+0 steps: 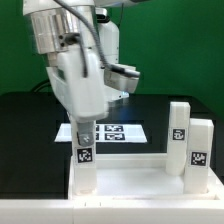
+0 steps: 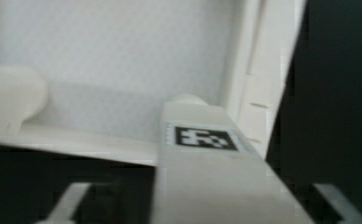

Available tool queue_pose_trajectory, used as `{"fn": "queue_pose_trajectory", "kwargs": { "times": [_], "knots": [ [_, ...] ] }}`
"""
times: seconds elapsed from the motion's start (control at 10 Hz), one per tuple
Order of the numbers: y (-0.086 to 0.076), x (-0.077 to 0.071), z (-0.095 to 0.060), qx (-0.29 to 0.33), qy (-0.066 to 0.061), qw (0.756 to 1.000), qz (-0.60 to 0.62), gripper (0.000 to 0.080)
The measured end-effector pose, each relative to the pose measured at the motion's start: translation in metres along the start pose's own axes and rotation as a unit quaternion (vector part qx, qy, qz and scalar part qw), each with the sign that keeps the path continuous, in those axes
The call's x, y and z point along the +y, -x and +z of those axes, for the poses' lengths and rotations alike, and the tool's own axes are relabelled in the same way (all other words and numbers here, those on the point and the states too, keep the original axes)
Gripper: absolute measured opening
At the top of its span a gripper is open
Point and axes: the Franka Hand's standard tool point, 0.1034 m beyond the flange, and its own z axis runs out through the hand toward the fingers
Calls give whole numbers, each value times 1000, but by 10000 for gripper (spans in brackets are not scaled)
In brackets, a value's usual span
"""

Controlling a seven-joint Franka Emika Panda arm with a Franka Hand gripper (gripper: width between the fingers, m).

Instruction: Assemble desk

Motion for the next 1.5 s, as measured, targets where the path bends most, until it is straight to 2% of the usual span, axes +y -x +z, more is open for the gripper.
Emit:
{"fn": "queue_pose_trajectory", "kwargs": {
  "times": [0.1,0.2,0.4,0.5,0.6,0.7,0.8,0.9,1.0,1.1,1.2,1.4,1.5],
  "knots": [
    [-1,-3,-2,0,-4,998,-70,551],
    [-1,-1,-1,1,-2,995,-96,629],
    [-2,-1,-1,1,-1,988,-158,644],
    [-4,-1,-3,9,5,969,-247,649],
    [-9,-7,-9,29,17,928,-371,648],
    [-7,-10,-10,29,21,906,-422,648],
    [-8,-8,-9,29,21,912,-410,648],
    [-8,-8,-9,29,21,914,-404,527],
    [-8,-8,-9,29,20,921,-389,367],
    [-7,-8,-9,29,19,933,-358,367],
    [-8,-8,-9,30,18,948,-317,284],
    [-9,-7,-9,31,16,968,-250,284],
    [-9,-6,-8,32,14,989,-141,284]
  ]
}}
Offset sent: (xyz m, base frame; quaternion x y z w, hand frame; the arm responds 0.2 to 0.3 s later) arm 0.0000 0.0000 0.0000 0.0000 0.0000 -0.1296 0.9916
